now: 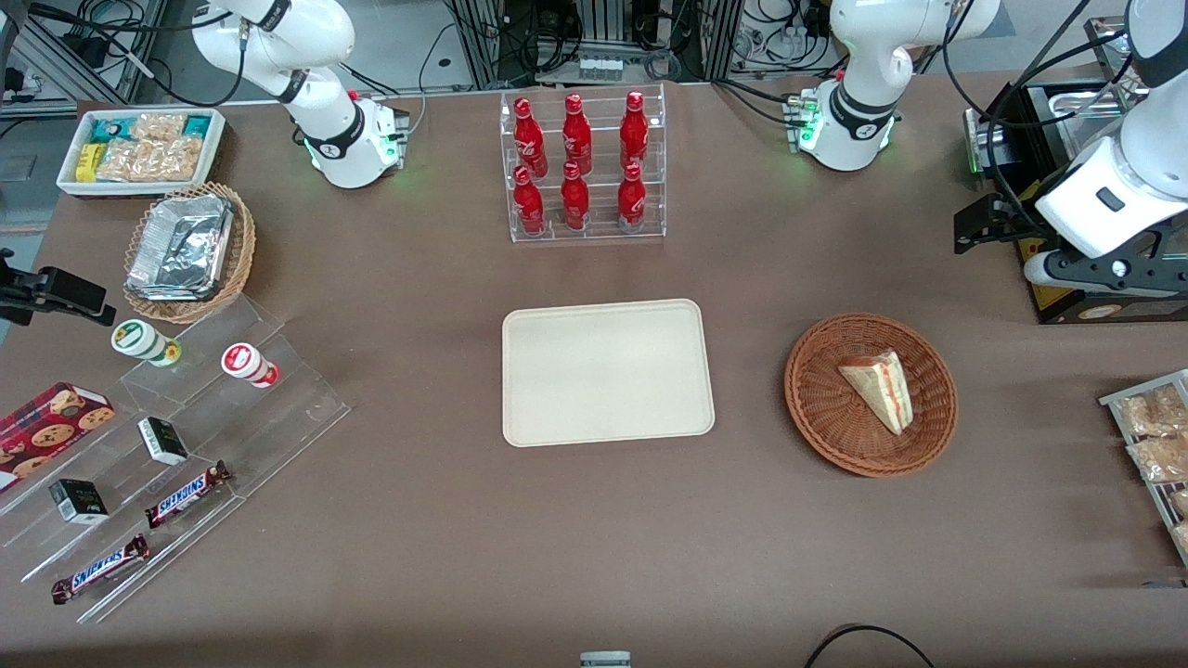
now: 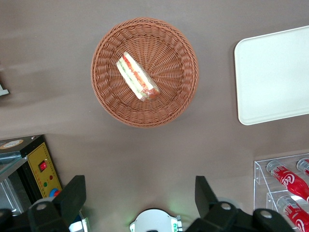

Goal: Place sandwich from basket to tray
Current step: 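Move the left gripper over the wrapped sandwich in the wicker basket and lower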

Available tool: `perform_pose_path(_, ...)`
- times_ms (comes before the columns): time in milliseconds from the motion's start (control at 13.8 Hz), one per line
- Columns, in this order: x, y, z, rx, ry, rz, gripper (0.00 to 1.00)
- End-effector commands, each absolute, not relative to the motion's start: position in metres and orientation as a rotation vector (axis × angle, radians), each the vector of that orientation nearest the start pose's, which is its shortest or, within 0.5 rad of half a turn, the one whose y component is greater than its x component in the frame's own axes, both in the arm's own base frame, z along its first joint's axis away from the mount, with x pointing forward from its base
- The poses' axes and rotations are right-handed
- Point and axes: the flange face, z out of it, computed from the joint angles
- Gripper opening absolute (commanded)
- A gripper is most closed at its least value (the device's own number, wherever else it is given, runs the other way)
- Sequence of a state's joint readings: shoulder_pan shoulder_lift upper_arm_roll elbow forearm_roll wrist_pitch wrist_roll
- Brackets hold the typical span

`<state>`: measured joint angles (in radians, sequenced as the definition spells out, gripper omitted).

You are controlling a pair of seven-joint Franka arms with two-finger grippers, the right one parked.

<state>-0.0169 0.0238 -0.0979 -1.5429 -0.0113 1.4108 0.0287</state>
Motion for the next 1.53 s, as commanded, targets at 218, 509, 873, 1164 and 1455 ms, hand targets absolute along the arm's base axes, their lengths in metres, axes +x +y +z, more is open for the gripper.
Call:
perform_pose_path(218,0.554,-0.07,0.579,-3.1,0.281,0.288,1.0)
perform_pose_path(509,0.559,-0.07,0.497,-3.097,0.295,0.254,1.0)
perform_pose_path(873,0.557,-0.069,0.412,-3.109,0.295,0.162,1.0)
perform_pose_path(1164,0.55,-0.061,0.367,-3.121,0.266,0.059,1.0)
perform_pose_path(1455,0.546,-0.041,0.331,-3.139,0.066,-0.025,1.0)
